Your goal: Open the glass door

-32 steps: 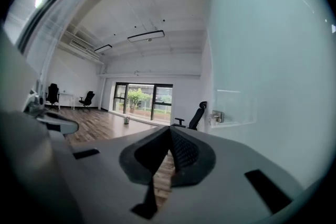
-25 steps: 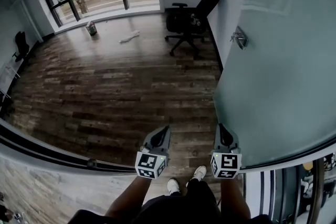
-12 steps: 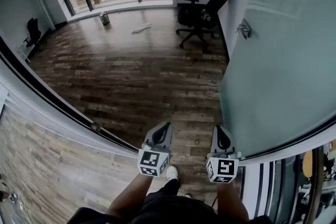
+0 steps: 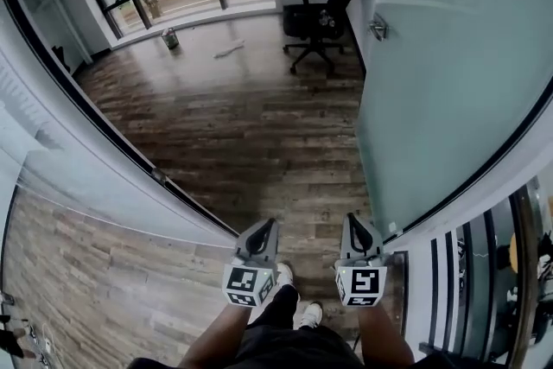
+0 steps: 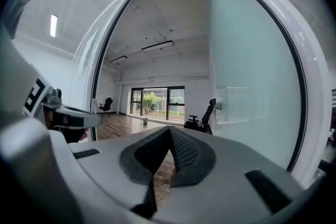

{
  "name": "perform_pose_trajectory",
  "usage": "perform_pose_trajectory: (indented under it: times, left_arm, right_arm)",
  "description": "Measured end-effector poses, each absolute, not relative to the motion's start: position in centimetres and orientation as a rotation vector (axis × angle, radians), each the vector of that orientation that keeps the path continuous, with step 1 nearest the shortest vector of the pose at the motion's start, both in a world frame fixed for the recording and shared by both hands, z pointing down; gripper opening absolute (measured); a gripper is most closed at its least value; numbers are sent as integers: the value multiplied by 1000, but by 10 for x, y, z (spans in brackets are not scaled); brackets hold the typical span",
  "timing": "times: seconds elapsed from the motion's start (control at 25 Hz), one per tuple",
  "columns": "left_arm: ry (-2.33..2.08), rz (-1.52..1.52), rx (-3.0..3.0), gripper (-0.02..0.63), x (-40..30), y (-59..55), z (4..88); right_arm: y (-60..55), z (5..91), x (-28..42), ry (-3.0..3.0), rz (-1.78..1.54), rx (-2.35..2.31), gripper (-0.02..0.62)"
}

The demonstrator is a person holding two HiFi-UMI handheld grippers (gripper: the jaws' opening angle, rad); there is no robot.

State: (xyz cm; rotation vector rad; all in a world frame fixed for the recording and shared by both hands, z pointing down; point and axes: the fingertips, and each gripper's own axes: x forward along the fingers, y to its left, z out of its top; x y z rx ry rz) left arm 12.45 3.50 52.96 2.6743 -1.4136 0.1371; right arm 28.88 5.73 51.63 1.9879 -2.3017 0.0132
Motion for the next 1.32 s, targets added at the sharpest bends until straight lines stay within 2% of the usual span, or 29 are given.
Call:
perform_pose_trajectory:
  times: [0.36,1.04,1.32]
  left_arm:
    - [-1402,144,2687,-2,99,102,521]
    - [-1367,73,2738,-2,-7,239,504]
    - [-1360,36,2747,-2,-27,267,497]
  right_arm:
    - [135,517,270,-2259,-3,2013,15]
    - [276,492,152,-2273,-98,2018,15]
    - [305,489,131,-2267,-120,2009,15]
